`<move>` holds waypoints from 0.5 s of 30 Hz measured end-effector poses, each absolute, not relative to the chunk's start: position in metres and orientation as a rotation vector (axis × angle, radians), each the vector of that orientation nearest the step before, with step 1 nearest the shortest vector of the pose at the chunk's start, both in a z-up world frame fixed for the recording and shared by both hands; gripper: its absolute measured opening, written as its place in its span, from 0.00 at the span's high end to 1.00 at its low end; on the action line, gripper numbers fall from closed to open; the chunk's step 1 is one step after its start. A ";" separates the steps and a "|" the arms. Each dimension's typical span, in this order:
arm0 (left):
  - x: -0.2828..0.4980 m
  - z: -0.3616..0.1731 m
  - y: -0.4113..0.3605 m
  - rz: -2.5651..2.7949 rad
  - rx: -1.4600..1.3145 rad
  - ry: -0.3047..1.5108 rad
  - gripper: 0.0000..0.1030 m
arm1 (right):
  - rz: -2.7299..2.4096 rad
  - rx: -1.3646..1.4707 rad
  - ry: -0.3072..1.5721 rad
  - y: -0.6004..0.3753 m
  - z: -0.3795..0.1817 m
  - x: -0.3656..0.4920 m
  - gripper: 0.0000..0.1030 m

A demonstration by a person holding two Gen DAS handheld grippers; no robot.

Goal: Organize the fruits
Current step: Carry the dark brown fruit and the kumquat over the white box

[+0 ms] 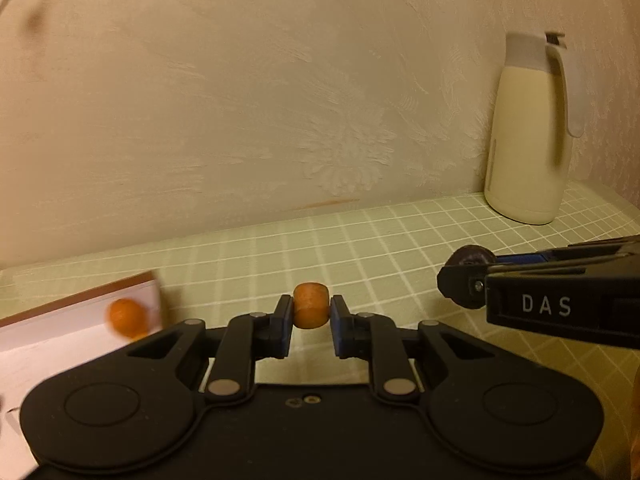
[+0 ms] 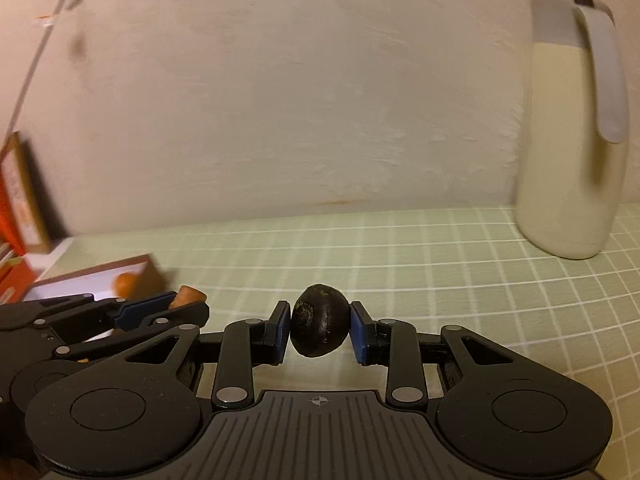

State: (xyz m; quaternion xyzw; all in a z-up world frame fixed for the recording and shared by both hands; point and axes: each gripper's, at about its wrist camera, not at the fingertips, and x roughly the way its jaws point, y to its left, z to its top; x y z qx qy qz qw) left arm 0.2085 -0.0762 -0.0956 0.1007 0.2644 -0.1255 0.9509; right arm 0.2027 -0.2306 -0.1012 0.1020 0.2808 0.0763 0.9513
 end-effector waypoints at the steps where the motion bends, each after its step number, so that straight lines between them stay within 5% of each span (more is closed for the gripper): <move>1: 0.202 -0.092 -0.070 -0.248 0.201 0.535 0.91 | 0.167 0.205 0.568 -0.226 -0.099 0.197 0.69; 15: 0.138 -0.058 0.007 -0.094 0.150 0.459 0.91 | 0.393 0.145 0.485 -0.136 -0.071 0.137 0.69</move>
